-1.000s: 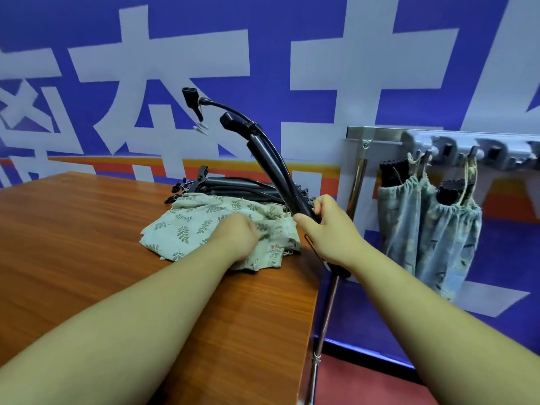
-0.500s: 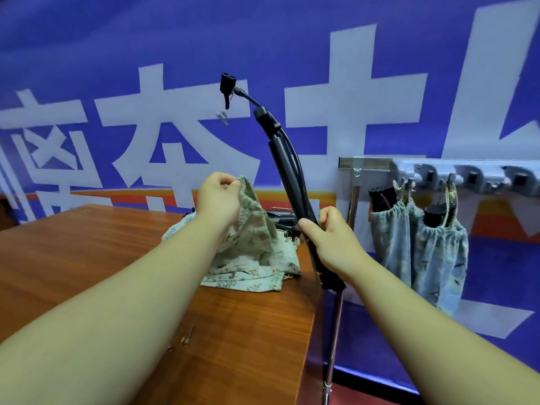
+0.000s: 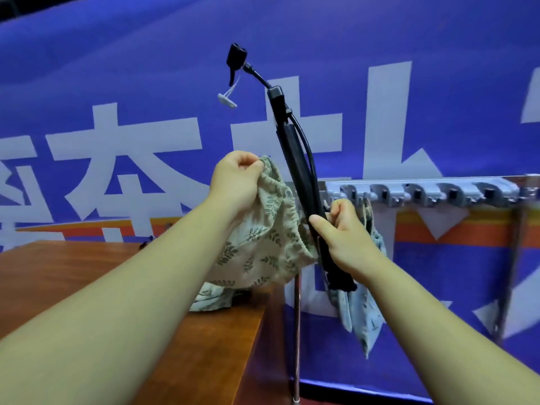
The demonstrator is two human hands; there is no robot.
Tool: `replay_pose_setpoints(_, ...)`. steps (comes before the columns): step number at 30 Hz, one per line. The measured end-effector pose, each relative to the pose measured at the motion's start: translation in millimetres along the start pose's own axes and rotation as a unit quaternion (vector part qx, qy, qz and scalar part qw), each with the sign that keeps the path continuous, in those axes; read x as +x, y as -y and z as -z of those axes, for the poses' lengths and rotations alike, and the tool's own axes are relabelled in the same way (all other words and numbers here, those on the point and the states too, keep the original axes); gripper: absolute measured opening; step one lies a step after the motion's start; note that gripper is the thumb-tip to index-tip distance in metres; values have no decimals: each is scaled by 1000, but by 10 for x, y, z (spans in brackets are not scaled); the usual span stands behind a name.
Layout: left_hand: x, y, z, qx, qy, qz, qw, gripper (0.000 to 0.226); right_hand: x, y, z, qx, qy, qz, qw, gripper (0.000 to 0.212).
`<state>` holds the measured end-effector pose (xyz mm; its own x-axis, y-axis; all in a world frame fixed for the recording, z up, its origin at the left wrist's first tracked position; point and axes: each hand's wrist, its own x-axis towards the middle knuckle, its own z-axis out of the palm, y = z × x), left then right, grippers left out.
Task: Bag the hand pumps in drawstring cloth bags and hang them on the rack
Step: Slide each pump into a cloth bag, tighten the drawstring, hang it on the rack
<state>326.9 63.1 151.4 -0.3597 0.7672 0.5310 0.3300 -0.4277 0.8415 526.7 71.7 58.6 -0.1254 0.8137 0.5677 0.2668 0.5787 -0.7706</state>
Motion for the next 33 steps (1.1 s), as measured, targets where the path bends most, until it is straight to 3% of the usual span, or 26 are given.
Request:
replay_pose_setpoints(3, -235, -95, -354, -17, 83, 8, 996, 6, -184, -30, 465, -1, -23, -15, 1000, 38)
replay_pose_setpoints(12, -1049, -87, -1455, 19, 300, 5, 954, 50, -945, -554, 1695, 46, -54, -60, 996, 36)
replay_pose_setpoints(19, -1811, 554, -2004, 114, 452, 169, 869, 42, -1465, -1140, 2120, 40, -64, -115, 990, 41)
replay_pose_setpoints(23, -2213, 1097, -2245, 102, 459, 239, 850, 29, -1781, -1615, 2121, 12, -33, -155, 987, 40)
replay_pose_setpoints(30, -2619, 2174, -2276, 104, 425, 264, 860, 40, -2065, -2402, 1881, 31, -8, -224, 974, 45)
replay_pose_setpoints(33, -2824, 2596, -2309, 81, 365, 290, 881, 35, -2100, -2703, 1633, -3, 2, -231, 973, 47)
